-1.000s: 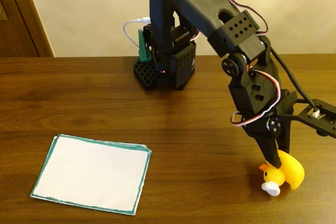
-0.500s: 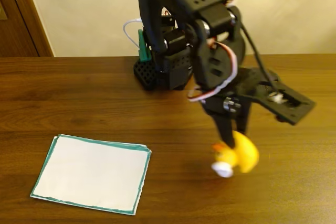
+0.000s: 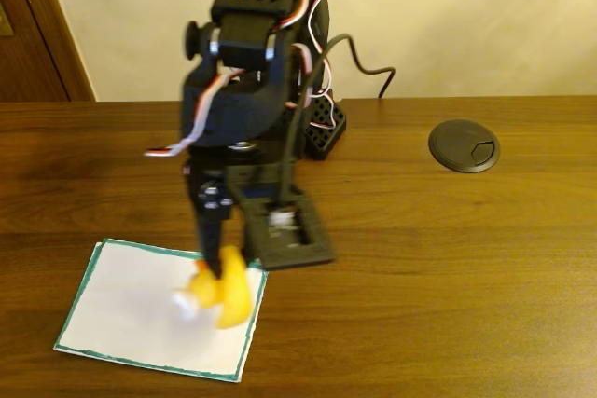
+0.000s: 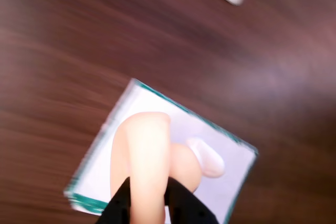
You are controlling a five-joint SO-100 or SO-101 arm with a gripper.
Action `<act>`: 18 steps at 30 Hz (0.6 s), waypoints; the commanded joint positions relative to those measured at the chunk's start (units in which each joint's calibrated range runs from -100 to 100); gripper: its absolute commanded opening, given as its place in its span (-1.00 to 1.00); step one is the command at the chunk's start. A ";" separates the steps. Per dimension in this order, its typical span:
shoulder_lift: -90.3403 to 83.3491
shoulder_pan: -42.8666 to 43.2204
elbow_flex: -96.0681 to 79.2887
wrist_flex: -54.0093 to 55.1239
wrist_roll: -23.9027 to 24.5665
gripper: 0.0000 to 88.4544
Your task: Grab the yellow duck toy and put inside the green color rectangle box on the table
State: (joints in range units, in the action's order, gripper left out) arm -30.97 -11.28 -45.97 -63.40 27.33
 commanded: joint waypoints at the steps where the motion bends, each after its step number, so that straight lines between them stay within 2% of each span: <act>1: 3.07 -6.19 0.59 4.04 -0.54 -1.00; 8: 7.09 -10.29 -6.24 11.37 -0.29 -1.00; 14: 3.95 -11.33 -8.15 10.78 -0.39 -0.99; 16: 2.55 -10.98 -8.70 10.61 -0.10 -0.61; 18: 1.68 -10.55 -8.70 10.01 0.15 -0.49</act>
State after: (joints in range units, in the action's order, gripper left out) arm -26.48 -22.43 -54.87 -52.66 27.03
